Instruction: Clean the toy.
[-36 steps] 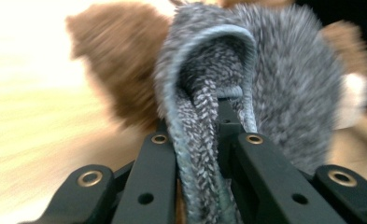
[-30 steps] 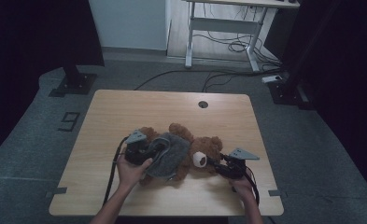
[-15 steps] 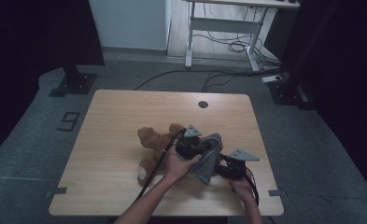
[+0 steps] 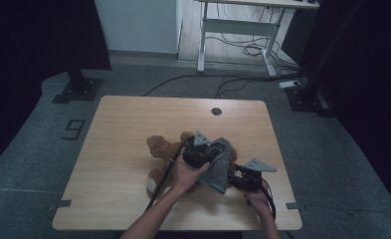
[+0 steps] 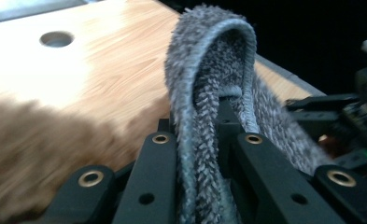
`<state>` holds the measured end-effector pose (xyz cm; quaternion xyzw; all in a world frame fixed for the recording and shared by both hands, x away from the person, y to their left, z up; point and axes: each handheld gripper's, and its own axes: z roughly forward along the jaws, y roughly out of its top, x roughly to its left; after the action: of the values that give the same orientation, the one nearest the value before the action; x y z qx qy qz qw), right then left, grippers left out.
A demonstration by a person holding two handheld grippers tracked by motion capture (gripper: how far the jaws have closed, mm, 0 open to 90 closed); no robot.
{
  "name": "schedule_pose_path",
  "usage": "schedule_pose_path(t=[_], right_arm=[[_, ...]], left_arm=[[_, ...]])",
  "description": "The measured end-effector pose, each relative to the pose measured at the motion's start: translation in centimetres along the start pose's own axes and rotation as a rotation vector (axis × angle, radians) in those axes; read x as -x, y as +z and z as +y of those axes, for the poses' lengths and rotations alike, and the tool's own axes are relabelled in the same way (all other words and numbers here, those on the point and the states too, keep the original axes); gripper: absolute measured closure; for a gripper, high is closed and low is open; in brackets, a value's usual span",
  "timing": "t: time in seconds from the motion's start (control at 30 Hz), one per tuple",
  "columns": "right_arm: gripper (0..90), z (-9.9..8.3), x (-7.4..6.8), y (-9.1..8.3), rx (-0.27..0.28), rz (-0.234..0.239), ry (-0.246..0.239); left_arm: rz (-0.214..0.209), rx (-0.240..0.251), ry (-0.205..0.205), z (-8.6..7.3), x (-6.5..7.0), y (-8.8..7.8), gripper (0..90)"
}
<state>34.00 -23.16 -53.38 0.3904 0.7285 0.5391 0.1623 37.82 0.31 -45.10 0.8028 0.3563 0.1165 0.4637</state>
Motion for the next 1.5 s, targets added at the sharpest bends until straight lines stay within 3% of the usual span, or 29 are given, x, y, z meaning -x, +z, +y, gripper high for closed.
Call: schedule_pose_path(t=[0.2, 0.3, 0.37, 0.4, 0.6, 0.67, 0.7, 0.73, 0.8, 0.87, 1.0, 1.1, 1.23, 1.4, 1.5], right_arm=[[50.6, 0.0, 0.0, 0.0, 0.001, -0.002, 0.001], [50.6, 0.0, -0.1, 0.0, 0.001, -0.005, 0.005], [50.6, 0.0, -0.1, 0.0, 0.001, -0.004, 0.004], [50.6, 0.0, -0.1, 0.0, 0.002, -0.005, 0.006], [50.5, -0.1, 0.0, 0.0, 0.005, -0.004, 0.010], [50.5, -0.1, 0.0, 0.0, 0.005, -0.004, 0.010], [50.6, -0.1, 0.0, 0.0, 0.004, -0.004, 0.011], [50.6, -0.1, 0.0, 0.0, 0.004, -0.004, 0.011], [50.5, -0.1, 0.0, 0.0, 0.007, -0.003, 0.014], [50.6, -0.1, 0.0, 0.0, 0.008, -0.004, 0.016], [50.6, -0.1, 0.0, 0.0, 0.010, -0.003, 0.020], [50.6, -0.1, 0.0, 0.0, 0.010, -0.003, 0.021], [50.5, -0.1, 0.1, 0.0, 0.010, -0.002, 0.021], [50.5, -0.1, 0.2, 0.0, 0.010, 0.000, 0.024], [50.6, -0.2, 0.2, 0.0, 0.009, -0.001, 0.026]], left_arm=[[0.038, 0.001, -0.043, -1.3, -2.2, -1.9, 82.2], [0.063, 0.017, -0.058, -2.5, -3.9, -4.0, 82.1], [0.065, 0.023, -0.066, -2.9, -4.3, -4.5, 82.1], [0.072, 0.039, -0.081, -3.7, -5.1, -5.7, 81.9], [0.118, 0.070, -0.097, -5.1, -6.8, -8.4, 81.9], [0.142, 0.068, -0.108, -5.9, -7.8, -9.1, 81.9], [0.157, 0.062, -0.138, -6.8, -9.0, -9.6, 81.9], [0.157, 0.062, -0.138, -6.8, -9.0, -9.6, 81.9], [0.166, 0.054, -0.171, -7.6, -10.2, -10.1, 81.8], [0.206, 0.040, -0.169, -8.2, -11.0, -10.4, 81.4], [0.238, 0.025, -0.202, -9.0, -12.6, -10.6, 81.3], [0.256, -0.003, -0.217, -9.6, -13.4, -10.3, 81.4], [0.317, -0.069, -0.215, -10.5, -14.4, -9.8, 81.4], [0.288, -0.071, -0.252, -11.1, -14.7, -10.0, 81.4], [0.248, -0.046, -0.232, -10.4, -13.6, -10.0, 81.5]])
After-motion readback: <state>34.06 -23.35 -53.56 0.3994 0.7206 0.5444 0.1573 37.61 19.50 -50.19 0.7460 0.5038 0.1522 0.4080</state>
